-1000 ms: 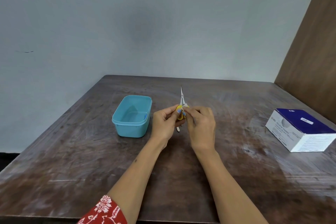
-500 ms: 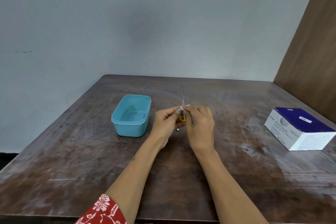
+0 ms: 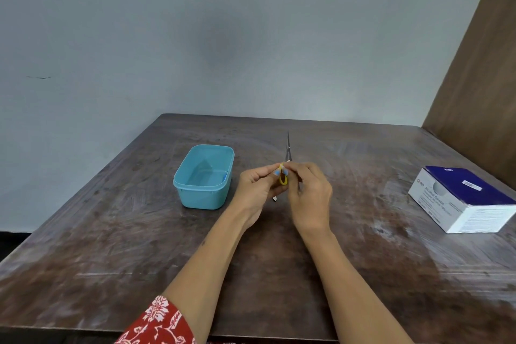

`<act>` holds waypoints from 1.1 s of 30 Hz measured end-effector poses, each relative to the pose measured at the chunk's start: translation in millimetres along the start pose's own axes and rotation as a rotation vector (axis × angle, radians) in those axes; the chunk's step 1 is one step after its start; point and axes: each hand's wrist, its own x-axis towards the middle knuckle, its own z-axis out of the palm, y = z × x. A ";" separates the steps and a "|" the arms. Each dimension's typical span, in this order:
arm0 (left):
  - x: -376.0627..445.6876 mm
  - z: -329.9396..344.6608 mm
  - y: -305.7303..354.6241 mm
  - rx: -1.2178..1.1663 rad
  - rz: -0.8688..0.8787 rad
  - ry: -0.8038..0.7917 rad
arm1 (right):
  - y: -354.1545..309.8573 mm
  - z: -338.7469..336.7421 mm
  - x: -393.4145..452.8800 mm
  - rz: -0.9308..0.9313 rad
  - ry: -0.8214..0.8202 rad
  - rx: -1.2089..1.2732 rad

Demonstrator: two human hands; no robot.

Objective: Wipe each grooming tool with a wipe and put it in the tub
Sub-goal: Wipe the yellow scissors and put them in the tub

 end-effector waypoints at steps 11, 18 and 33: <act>3.6 -3.1 -0.9 0.036 -0.037 0.090 | -5.3 -0.5 -4.1 -0.068 -0.155 -0.035; 1.9 -3.3 0.8 0.040 -0.057 0.114 | 0.4 0.6 -3.0 -0.042 -0.072 -0.088; 0.6 -2.8 2.7 -0.001 -0.012 0.143 | 0.3 -1.1 -3.4 -0.128 -0.088 -0.138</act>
